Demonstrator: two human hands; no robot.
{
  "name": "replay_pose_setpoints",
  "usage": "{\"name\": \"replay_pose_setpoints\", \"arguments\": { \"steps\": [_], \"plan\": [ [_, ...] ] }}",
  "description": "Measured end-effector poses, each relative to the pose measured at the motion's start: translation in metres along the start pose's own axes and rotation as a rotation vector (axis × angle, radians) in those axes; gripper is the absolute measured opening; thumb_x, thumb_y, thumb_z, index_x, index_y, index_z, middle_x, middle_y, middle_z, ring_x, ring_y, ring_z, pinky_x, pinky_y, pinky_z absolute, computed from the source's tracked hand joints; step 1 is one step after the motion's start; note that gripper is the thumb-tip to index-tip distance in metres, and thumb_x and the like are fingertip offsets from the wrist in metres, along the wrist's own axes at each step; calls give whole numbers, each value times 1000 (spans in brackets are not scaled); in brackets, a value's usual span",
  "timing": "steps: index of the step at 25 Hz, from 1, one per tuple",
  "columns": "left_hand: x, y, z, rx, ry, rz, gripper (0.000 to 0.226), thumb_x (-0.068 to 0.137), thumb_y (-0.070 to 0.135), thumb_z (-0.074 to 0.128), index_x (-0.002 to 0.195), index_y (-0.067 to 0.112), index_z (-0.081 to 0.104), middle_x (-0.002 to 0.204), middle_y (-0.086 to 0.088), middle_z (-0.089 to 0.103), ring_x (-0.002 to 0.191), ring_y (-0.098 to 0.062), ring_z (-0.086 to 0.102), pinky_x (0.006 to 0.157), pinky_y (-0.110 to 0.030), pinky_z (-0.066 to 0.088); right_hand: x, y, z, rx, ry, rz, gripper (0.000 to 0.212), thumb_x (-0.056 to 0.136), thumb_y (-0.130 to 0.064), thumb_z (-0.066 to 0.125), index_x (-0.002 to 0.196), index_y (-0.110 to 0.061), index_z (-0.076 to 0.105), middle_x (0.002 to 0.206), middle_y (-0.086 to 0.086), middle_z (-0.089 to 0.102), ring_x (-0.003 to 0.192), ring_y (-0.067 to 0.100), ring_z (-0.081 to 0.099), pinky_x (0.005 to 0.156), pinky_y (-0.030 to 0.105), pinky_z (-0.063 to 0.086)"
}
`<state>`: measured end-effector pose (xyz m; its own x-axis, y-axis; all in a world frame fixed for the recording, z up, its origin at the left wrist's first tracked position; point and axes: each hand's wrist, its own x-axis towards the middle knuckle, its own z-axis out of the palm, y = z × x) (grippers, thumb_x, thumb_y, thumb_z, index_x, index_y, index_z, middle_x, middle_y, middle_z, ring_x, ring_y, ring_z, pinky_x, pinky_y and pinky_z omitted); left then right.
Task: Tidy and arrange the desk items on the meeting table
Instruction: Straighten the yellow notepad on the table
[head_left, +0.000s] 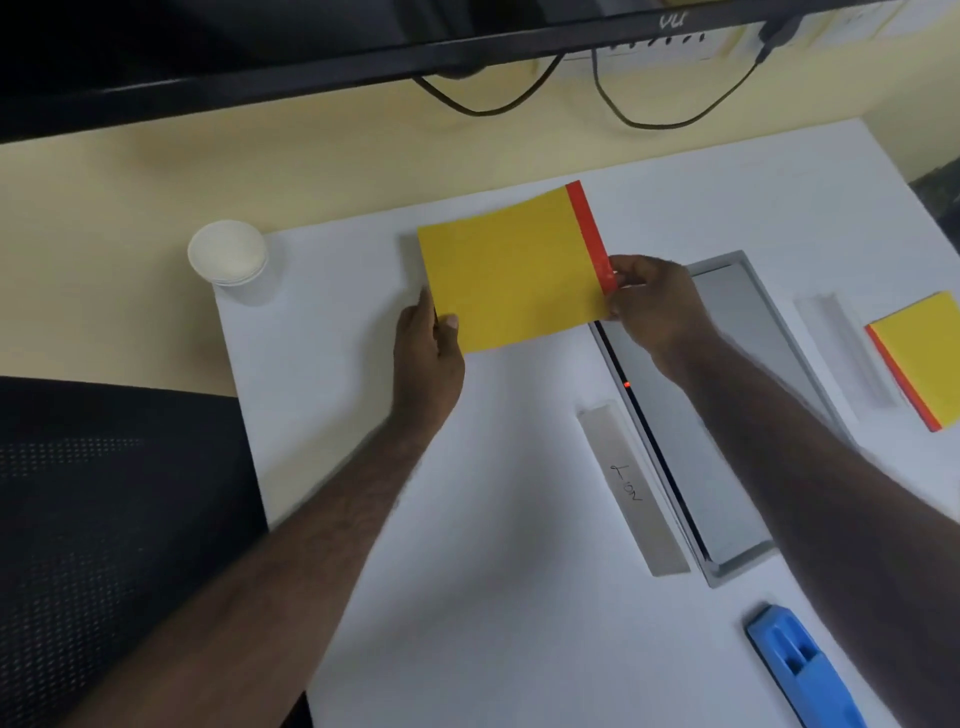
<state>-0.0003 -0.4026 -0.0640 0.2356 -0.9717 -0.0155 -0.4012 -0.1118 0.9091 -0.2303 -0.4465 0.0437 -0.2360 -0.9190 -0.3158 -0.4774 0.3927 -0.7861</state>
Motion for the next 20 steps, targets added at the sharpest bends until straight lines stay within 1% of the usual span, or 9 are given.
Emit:
{"name": "replay_pose_setpoints", "arguments": {
  "steps": [3,6,7,8,10,12,15,18,20],
  "plan": [
    [24,-10,6,75,-26,66,65,106,29,60,159,1,36,119,-15,54,98,-26,56,105,-50,46,39,2,16,-5,17,6,41,80,6,47,91,-12,82,81,6,69,75,24,59,69,43,52],
    [39,-22,12,199,-18,138,89,94,45,75,159,0,34,135,-18,54,121,-33,55,108,-47,38,69,9,28,-44,54,49,32,86,10,46,104,8,72,96,37,67,78,25,52,71,40,45],
    [42,-25,14,239,3,166,92,91,47,77,158,-1,35,137,-19,54,125,-35,53,106,-47,38,76,10,31,-50,65,55,31,88,10,48,107,9,72,102,37,68,78,25,54,72,40,46],
    [44,-27,17,271,36,195,93,89,48,79,156,-2,38,138,-19,54,126,-37,53,104,-48,39,82,10,33,-55,74,59,30,89,9,50,107,8,73,96,34,68,77,23,55,71,38,47],
    [44,-32,24,325,121,246,88,89,46,79,152,-5,44,135,-23,57,123,-41,55,101,-50,43,93,10,38,-61,82,80,30,91,6,53,93,-7,79,82,7,70,73,20,60,68,34,52],
    [43,-35,28,362,191,273,83,88,43,81,147,-6,51,131,-24,59,119,-44,56,102,-53,45,100,11,43,-66,97,83,38,93,5,55,82,-25,76,84,-9,72,77,15,67,73,30,59],
    [43,-37,30,400,242,282,78,87,45,82,139,-7,58,126,-24,61,116,-43,57,104,-53,46,101,12,49,-100,115,55,45,88,4,53,111,-22,82,91,-14,75,94,15,74,86,32,63],
    [42,-36,31,451,262,311,73,88,45,80,137,-5,60,125,-22,61,116,-41,57,102,-50,46,94,15,50,-143,107,-4,47,83,3,52,112,-18,82,85,-19,76,93,17,76,86,37,66],
    [42,-34,32,487,272,335,72,88,46,77,137,-4,60,126,-21,60,116,-38,56,98,-47,46,88,17,51,-173,111,-44,41,84,1,54,113,-12,80,101,-2,82,105,27,76,90,40,64]
  ]
}}
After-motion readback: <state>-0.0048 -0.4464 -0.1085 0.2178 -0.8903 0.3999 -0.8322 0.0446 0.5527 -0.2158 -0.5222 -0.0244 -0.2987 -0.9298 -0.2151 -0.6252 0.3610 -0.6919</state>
